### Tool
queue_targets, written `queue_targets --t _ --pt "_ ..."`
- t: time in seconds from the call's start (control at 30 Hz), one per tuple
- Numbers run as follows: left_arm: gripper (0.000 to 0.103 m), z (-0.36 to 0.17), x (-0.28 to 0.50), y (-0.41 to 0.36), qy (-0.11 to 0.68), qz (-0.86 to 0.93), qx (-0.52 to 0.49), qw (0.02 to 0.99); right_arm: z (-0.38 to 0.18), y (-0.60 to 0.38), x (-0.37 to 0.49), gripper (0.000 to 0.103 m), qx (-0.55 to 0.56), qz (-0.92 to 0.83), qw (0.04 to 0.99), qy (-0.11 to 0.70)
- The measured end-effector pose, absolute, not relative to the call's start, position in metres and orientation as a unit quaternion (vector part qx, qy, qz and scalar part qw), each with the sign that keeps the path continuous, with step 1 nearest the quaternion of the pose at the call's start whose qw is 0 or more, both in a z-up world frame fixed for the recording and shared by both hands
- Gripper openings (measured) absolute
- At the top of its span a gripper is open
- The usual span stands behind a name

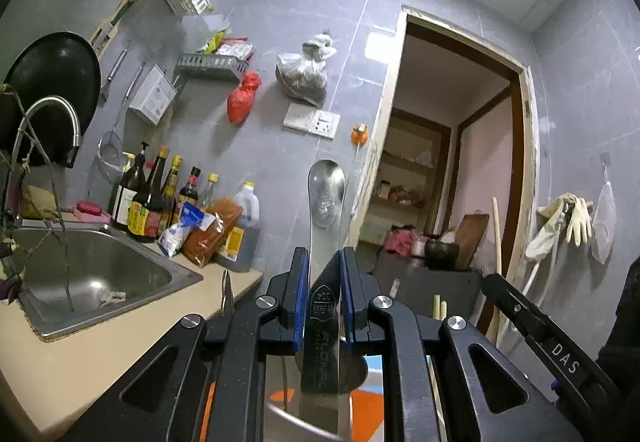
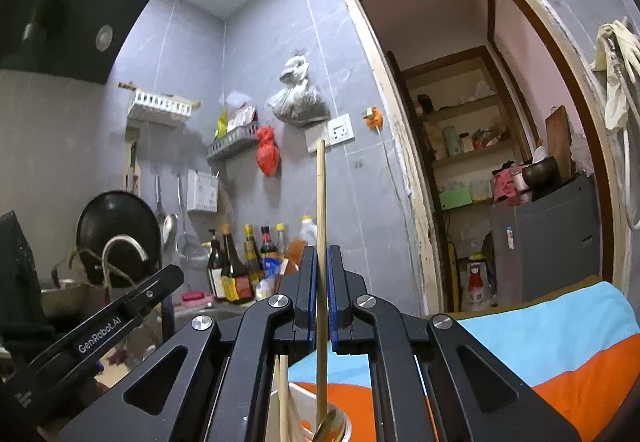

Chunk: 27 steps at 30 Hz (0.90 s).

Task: Organize utensils
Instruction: 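Carry the knife and chopstick up over the white caddy with both tools, then open both grippers to drop the knife and chopstick into the caddy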

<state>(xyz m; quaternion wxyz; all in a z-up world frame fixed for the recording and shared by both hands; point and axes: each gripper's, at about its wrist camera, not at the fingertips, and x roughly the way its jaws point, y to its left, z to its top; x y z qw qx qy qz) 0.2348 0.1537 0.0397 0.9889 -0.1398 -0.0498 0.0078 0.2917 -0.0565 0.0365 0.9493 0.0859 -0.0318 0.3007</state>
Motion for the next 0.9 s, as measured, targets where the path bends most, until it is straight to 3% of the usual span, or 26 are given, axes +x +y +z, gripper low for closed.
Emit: queue_targets --t 0.33,0.47,0.63,0.7,0.9 --pt "0.013 0.046 0.224 0.155 -0.01 -0.021 -0.138 0.99 0.043 -0.063 0.288 0.005 0.071 0.325 0.943 0.002" --pt "0.017 0.051 0.222 0.152 0.02 -0.037 -0.142 0.989 0.05 -0.072 0.283 0.014 0.079 0.329 0.941 0.009" --pt "0.033 0.059 0.217 0.144 0.041 -0.053 -0.149 0.987 0.059 -0.084 0.273 0.026 0.07 0.324 0.943 0.016" --pt "0.04 0.063 0.214 0.138 0.046 -0.057 -0.145 0.987 0.062 -0.088 0.272 0.042 0.066 0.321 0.944 0.028" --pt "0.069 0.072 0.207 0.118 0.052 -0.077 -0.129 0.987 0.065 -0.111 0.266 0.066 0.06 0.294 0.952 0.055"
